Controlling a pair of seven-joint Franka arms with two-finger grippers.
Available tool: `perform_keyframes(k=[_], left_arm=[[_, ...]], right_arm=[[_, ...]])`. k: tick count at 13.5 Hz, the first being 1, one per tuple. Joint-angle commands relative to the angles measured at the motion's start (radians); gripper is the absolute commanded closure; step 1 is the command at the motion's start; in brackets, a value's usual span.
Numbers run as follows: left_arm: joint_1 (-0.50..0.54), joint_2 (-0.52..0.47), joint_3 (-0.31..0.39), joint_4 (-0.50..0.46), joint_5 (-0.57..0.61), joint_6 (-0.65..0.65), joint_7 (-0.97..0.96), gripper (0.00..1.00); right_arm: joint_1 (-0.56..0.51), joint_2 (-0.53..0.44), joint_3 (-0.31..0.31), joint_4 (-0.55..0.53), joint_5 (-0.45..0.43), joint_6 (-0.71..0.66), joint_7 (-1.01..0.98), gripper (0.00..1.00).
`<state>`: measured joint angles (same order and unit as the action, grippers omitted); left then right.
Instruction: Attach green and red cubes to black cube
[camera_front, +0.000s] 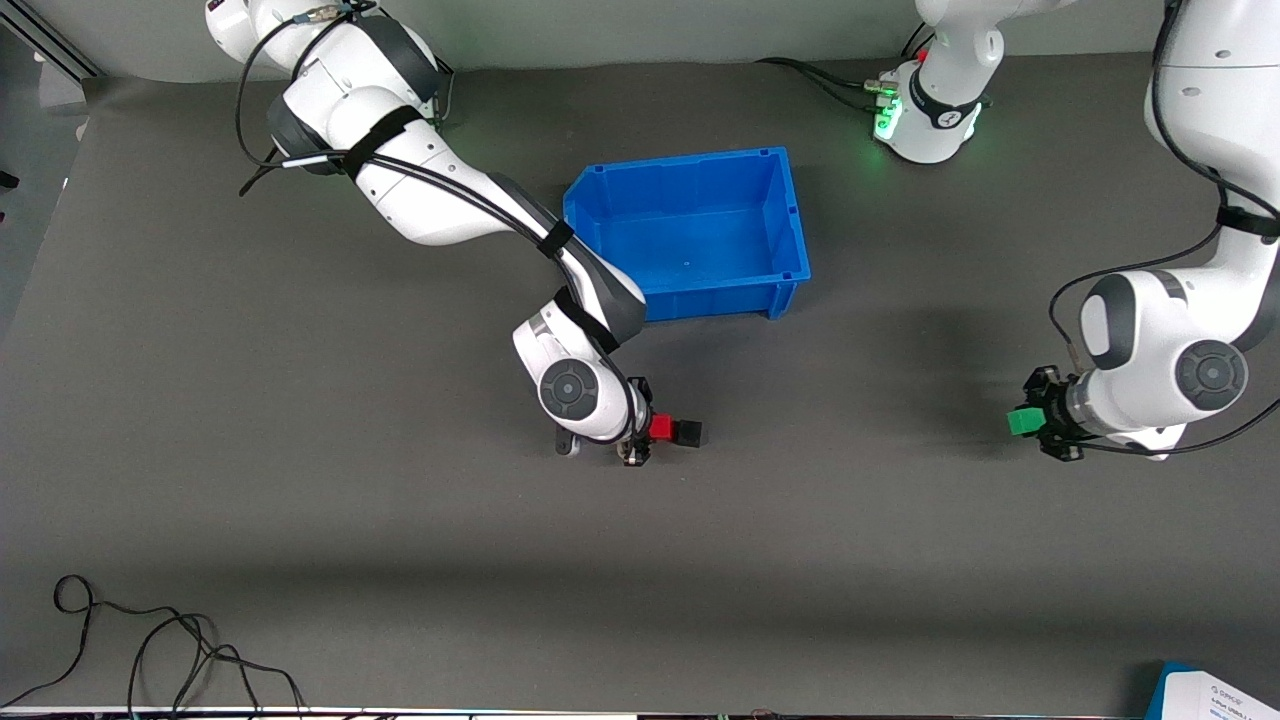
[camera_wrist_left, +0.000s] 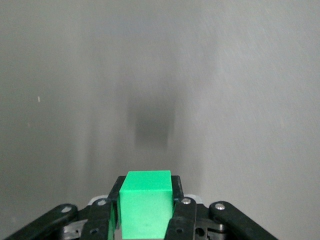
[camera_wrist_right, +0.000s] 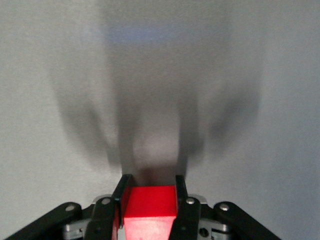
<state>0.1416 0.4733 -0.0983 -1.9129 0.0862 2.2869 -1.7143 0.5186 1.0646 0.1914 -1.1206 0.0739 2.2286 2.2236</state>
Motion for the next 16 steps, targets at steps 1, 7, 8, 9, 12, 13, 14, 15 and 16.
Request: perform_keyframes(k=[1, 7, 8, 9, 12, 13, 14, 15, 16], left_arm=[[-0.088, -0.008, 0.011, 0.015, 0.0, -0.024, -0.086, 1.0], [-0.287, -0.001, 0.011, 0.075, -0.002, -0.021, -0.228, 1.0], [-0.313, 0.002, 0.011, 0.089, -0.002, -0.018, -0.247, 1.0], [-0.335, 0.004, 0.003, 0.094, -0.003, -0.015, -0.254, 1.0], [-0.387, 0.008, -0.032, 0.129, -0.046, -0.003, -0.257, 1.0], [-0.413, 0.024, -0.034, 0.149, -0.048, -0.001, -0.258, 1.0], [-0.436, 0.04, -0.034, 0.176, -0.049, 0.0, -0.263, 1.0], [-0.46, 0.066, -0.034, 0.208, -0.048, 0.003, -0.287, 1.0], [-0.482, 0.099, -0.032, 0.242, -0.046, 0.023, -0.321, 1.0]], right_arm=[[0.014, 0.034, -0.012, 0.05, -0.017, 0.019, 0.036, 0.86], [0.018, 0.054, -0.01, 0.088, -0.017, 0.026, 0.056, 0.86], [0.023, 0.054, -0.01, 0.088, -0.017, 0.026, 0.056, 0.86], [0.023, 0.054, -0.01, 0.088, -0.017, 0.026, 0.056, 0.86], [0.037, 0.054, -0.01, 0.087, -0.017, 0.026, 0.064, 0.86], [0.038, 0.054, -0.01, 0.087, -0.017, 0.026, 0.07, 0.86], [0.043, 0.054, -0.01, 0.088, -0.017, 0.026, 0.07, 0.86], [0.043, 0.054, -0.01, 0.09, -0.017, 0.029, 0.068, 0.86], [0.043, 0.054, -0.01, 0.09, -0.017, 0.037, 0.068, 0.86]])
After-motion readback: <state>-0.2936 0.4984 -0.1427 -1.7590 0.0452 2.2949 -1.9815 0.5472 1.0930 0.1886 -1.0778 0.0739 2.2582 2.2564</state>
